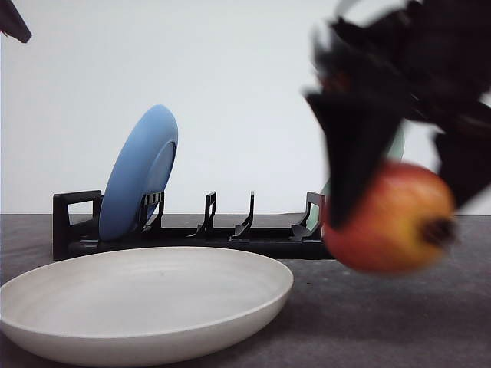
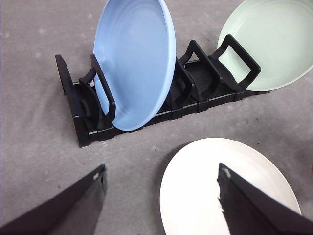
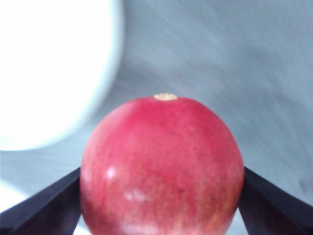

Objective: Place pomegranate in white plate

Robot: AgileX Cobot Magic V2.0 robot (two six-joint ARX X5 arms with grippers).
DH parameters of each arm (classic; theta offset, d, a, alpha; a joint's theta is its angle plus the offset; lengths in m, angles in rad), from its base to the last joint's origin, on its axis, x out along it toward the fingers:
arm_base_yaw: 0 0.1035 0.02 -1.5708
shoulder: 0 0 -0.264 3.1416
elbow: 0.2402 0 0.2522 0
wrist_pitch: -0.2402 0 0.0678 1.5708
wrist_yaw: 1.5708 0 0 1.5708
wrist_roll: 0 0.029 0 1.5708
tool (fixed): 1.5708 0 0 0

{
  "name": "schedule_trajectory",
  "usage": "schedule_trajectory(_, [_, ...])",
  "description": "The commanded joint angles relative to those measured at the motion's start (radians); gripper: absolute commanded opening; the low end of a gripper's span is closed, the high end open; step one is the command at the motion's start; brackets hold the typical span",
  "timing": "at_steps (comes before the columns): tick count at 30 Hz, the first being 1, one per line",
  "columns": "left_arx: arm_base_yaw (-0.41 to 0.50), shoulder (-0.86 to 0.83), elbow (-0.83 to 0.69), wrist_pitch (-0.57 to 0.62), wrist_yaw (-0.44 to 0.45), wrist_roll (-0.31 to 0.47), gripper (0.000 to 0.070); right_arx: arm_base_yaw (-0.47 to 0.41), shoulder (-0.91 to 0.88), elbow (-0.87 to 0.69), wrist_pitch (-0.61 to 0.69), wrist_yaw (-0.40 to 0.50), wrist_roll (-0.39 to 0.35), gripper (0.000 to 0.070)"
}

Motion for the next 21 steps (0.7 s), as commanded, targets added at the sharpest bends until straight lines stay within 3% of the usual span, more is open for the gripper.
schedule_trajectory(1, [-0.003, 0.004, 0.005, 0.011, 0.002, 0.011, 0.0429, 0.021, 0.047, 0.059, -0.007, -0.010, -0.070, 0.0464])
schedule_trajectory(14, [-0.003, 0.004, 0.005, 0.010, 0.002, 0.011, 0.0429, 0.145, 0.393, 0.373, 0.061, -0.011, -0.145, 0.0464])
schedule_trajectory(21, [-0.003, 0.004, 0.005, 0.011, 0.002, 0.015, 0.0429, 0.172, 0.519, 0.449, 0.100, -0.015, -0.168, 0.0464])
